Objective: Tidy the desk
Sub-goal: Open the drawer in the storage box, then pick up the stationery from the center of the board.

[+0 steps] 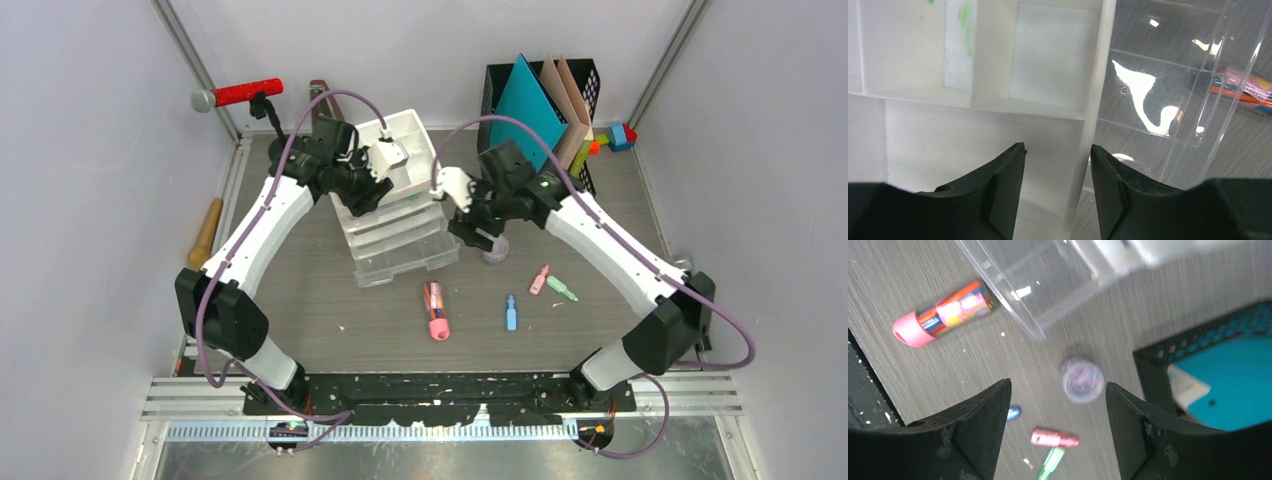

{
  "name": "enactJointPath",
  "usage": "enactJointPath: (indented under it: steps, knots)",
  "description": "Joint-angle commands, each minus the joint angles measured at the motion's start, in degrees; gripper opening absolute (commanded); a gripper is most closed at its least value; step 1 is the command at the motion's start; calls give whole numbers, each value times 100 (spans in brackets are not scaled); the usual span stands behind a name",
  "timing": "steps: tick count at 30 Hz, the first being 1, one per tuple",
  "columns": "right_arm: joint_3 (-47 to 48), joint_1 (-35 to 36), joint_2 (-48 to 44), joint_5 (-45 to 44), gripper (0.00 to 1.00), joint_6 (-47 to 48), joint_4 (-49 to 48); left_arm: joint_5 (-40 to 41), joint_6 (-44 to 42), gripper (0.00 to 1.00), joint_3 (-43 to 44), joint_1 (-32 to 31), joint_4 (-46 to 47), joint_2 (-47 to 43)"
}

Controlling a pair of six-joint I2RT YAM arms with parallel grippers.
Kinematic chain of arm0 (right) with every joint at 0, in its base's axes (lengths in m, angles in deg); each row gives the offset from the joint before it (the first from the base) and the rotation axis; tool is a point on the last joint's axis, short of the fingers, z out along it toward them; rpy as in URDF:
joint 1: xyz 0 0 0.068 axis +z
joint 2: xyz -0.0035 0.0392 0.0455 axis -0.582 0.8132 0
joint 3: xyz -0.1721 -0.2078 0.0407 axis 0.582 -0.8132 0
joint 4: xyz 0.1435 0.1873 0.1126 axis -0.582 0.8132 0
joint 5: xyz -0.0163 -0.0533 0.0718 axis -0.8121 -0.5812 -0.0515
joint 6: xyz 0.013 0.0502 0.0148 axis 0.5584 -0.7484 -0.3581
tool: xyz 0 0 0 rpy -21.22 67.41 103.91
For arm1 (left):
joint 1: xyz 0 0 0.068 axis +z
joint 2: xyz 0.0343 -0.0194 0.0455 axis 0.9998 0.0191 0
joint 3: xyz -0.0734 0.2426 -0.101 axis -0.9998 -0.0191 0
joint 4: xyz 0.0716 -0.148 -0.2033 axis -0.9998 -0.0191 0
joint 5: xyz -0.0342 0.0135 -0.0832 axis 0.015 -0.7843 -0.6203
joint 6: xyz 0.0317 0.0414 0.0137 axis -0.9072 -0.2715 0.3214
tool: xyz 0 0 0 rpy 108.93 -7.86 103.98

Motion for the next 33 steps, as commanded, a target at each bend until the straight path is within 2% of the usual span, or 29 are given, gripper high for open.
enactJointPath:
  steps: [1,7,15,22,26,33]
  knots:
    - [-693,-714,-502,286,75,-579,-197,581,239,55,-227,156,-331,173]
    - [-2018,-1571,-1032,134,76,-571,-367,649,314,65,-221,163,-230,171]
    - [-2845,-2505,-1082,-101,77,-373,-498,787,457,84,-161,163,-27,-40]
    - [-2692,-2548,-772,382,78,-946,-1152,900,553,99,-124,158,129,-241]
    - [-2578,-2540,-368,578,88,-1359,-1765,960,603,100,-146,163,207,-352]
    - [-2156,-2336,468,743,89,-1684,-2265,968,658,100,-70,158,258,-489]
